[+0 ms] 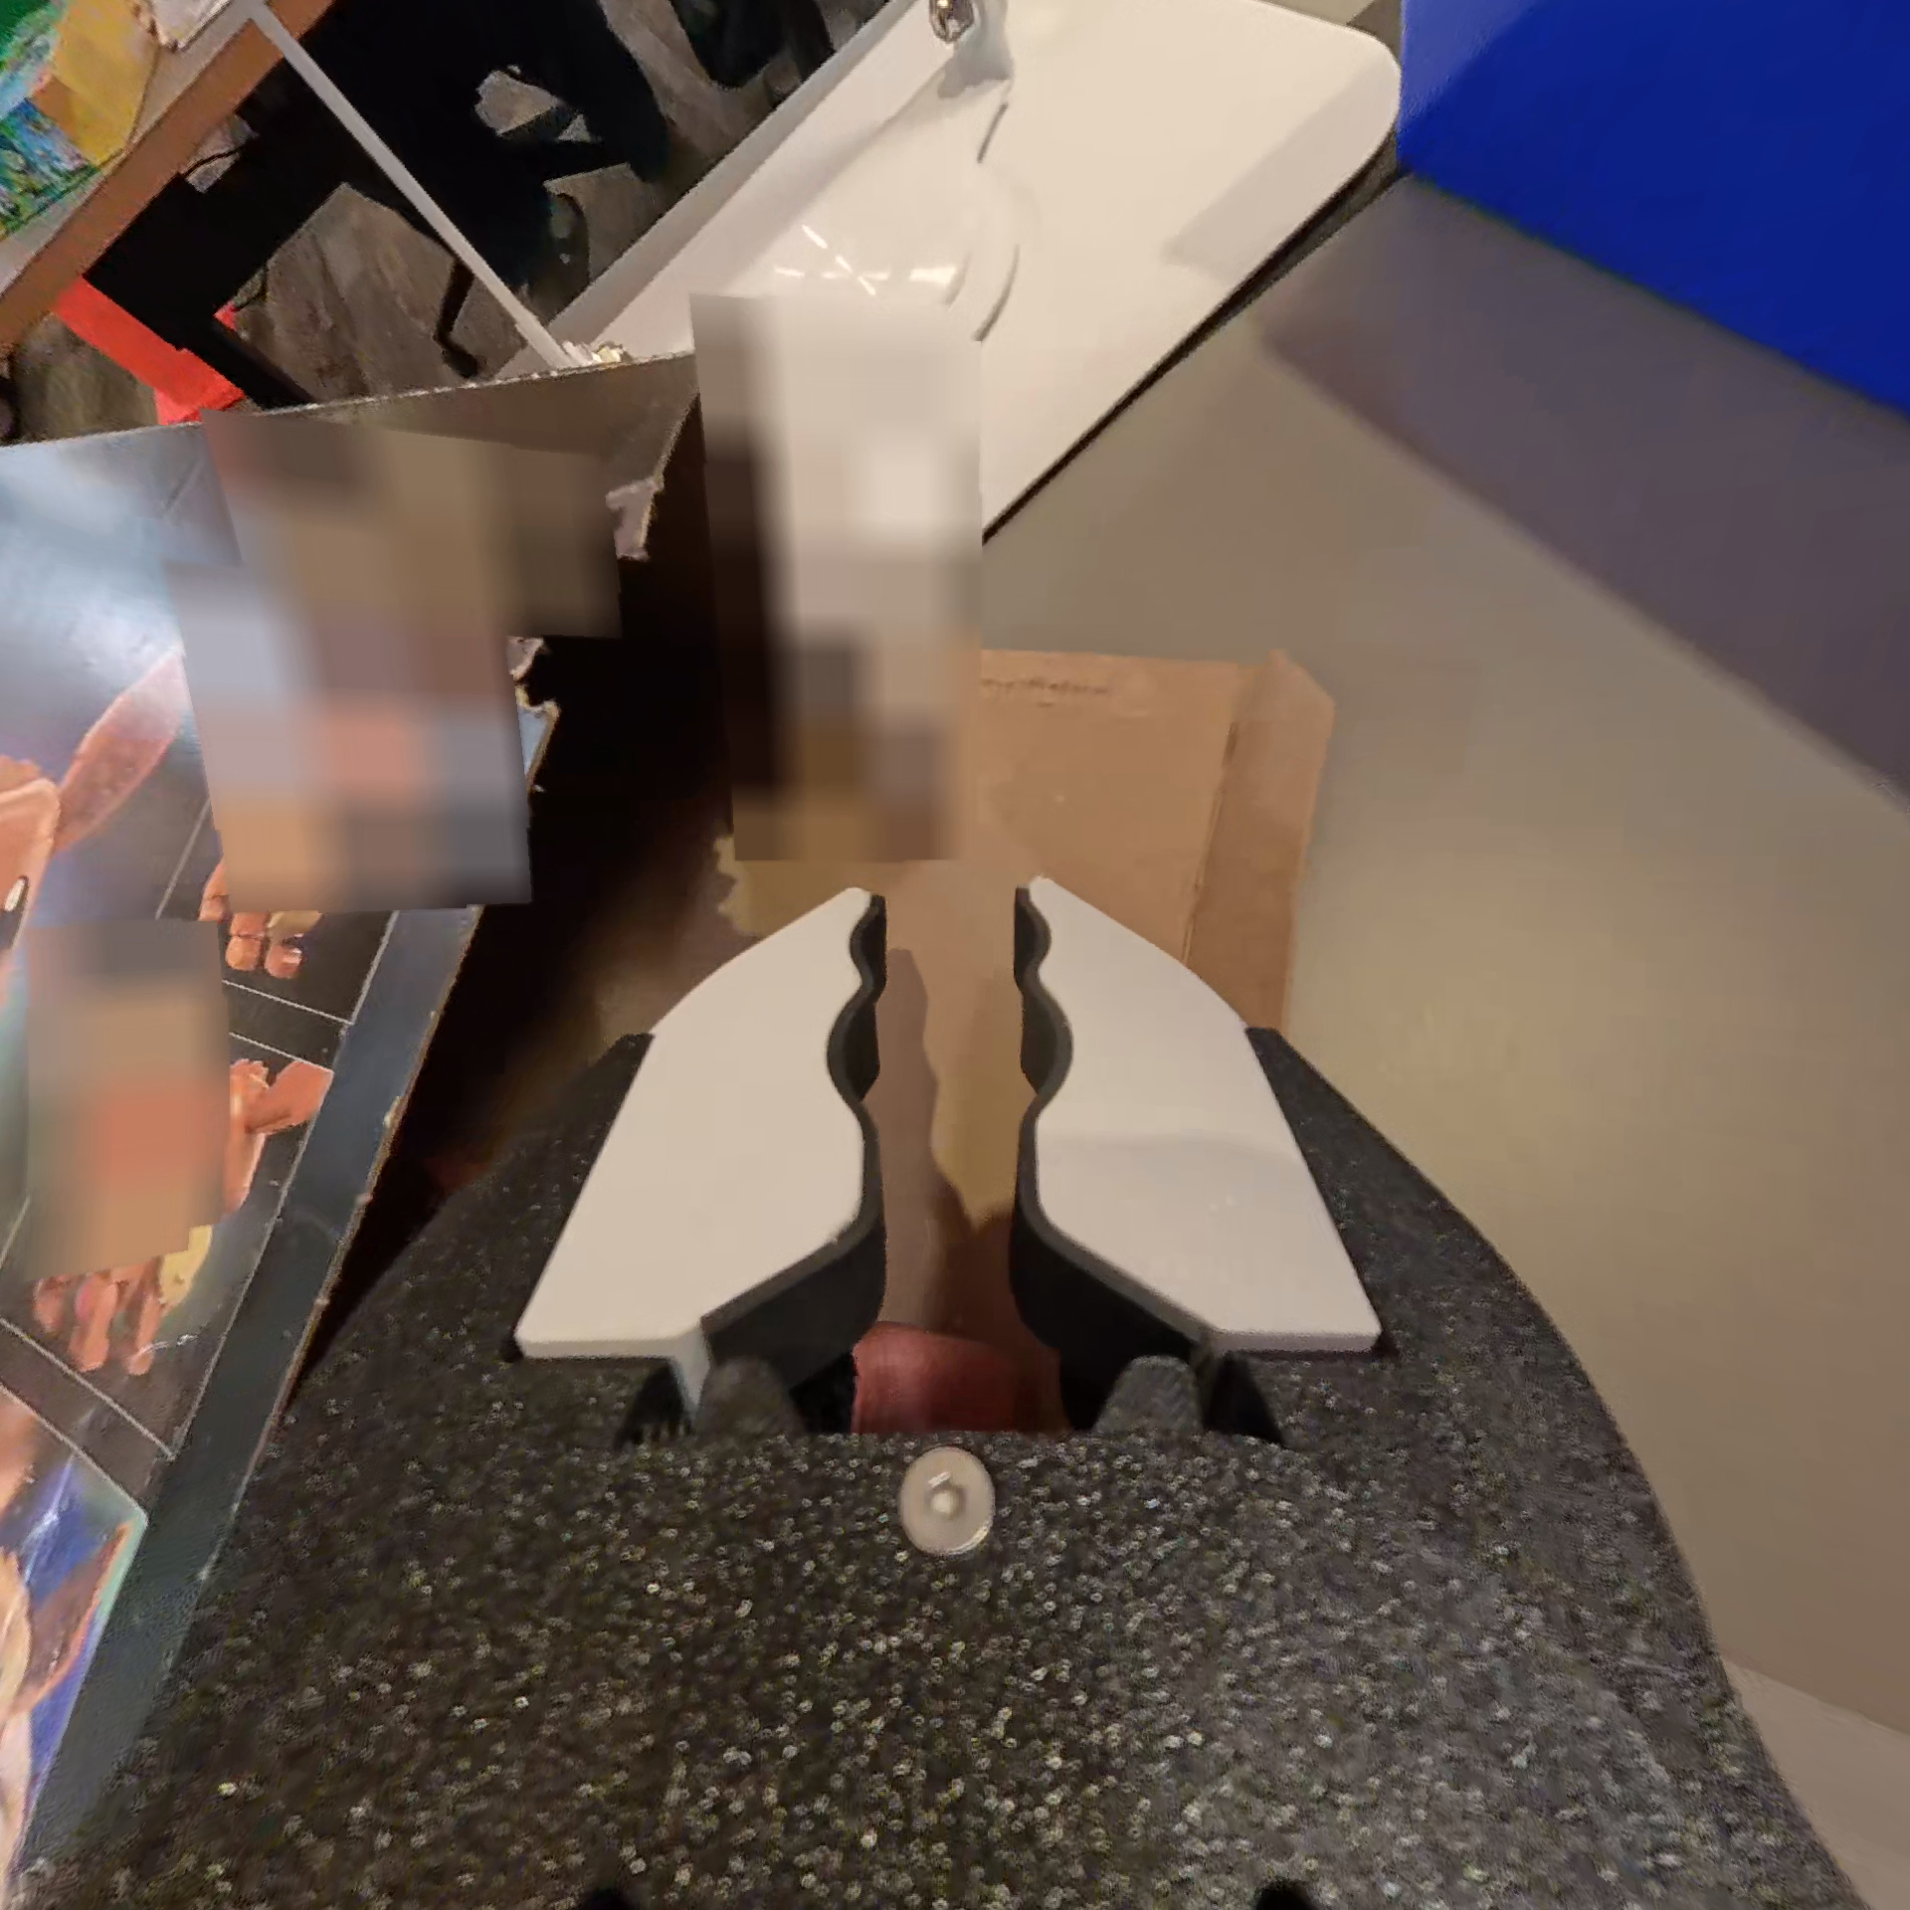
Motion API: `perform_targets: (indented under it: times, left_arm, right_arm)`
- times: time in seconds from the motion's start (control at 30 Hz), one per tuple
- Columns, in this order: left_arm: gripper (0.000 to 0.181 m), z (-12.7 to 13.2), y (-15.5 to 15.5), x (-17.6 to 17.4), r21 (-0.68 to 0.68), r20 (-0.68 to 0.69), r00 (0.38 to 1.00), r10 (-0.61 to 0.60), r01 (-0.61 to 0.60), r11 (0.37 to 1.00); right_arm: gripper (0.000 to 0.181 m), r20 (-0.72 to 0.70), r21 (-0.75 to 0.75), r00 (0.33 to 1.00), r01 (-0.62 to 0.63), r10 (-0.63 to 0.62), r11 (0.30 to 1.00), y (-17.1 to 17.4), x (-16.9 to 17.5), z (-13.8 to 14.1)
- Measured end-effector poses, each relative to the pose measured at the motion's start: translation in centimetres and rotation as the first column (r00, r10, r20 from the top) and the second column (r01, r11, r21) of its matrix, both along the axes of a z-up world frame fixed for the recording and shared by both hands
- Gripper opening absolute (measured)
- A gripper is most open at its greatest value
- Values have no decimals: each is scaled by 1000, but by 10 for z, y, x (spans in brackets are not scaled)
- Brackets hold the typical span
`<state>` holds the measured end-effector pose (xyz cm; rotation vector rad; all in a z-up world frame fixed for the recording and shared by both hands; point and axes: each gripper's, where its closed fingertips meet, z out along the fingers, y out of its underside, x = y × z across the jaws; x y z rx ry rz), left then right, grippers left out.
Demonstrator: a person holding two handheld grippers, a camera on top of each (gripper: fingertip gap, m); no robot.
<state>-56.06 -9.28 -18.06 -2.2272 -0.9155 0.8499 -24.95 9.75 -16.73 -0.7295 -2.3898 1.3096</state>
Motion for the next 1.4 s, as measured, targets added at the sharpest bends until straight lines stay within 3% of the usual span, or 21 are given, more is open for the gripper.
perform_targets:
  times: [0.13,0.37,0.7,1.4]
  left_arm:
    - [22,3,-1,1,45,-7,1000,-19,19,999]
    - [21,10,-19,-8,169,-15,996,91,-87,982]
    - [21,6,-14,-4,116,-34,999,41,-37,993]
    - [21,10,-18,-4,162,-80,994,70,-56,985]
  right_arm:
    - [0,1,1,1000,-1,1,1000,0,0,0]
    - [0,1,6,1000,-2,2,1000,0,1,-1]
    - [0,0,11,1000,-1,1,1000,0,1,-1]
    - [0,-38,40,999,15,-14,999,0,0,-2]
